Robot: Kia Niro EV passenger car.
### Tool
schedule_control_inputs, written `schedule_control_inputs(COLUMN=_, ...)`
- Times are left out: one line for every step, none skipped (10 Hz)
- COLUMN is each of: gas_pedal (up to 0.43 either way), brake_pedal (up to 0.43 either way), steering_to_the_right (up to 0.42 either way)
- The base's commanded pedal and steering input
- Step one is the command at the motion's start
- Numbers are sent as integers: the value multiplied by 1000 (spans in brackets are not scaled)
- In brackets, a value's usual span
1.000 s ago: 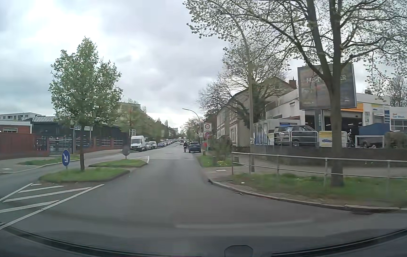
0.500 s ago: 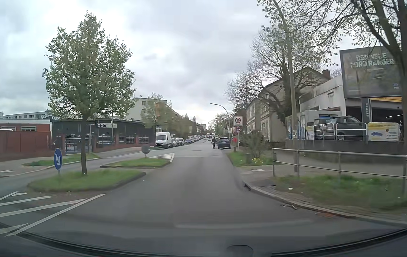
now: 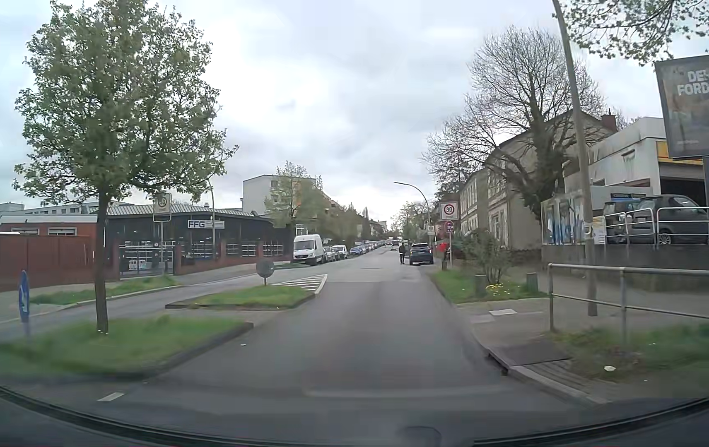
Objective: Follow the waypoints while adhering to traffic rules and regulations
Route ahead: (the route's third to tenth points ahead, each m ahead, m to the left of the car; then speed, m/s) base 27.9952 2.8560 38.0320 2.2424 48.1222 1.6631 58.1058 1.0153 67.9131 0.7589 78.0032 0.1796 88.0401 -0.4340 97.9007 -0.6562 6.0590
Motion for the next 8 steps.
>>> schedule_control_inputs(gas_pedal=220, brake_pedal=6, steering_to_the_right=-46)
schedule_control_inputs(gas_pedal=220, brake_pedal=0, steering_to_the_right=-35)
schedule_control_inputs(gas_pedal=220, brake_pedal=0, steering_to_the_right=-17)
schedule_control_inputs(gas_pedal=220, brake_pedal=0, steering_to_the_right=-7)
schedule_control_inputs(gas_pedal=220, brake_pedal=6, steering_to_the_right=-5)
schedule_control_inputs(gas_pedal=220, brake_pedal=0, steering_to_the_right=-4)
schedule_control_inputs(gas_pedal=220, brake_pedal=6, steering_to_the_right=-3)
schedule_control_inputs(gas_pedal=209, brake_pedal=0, steering_to_the_right=0)
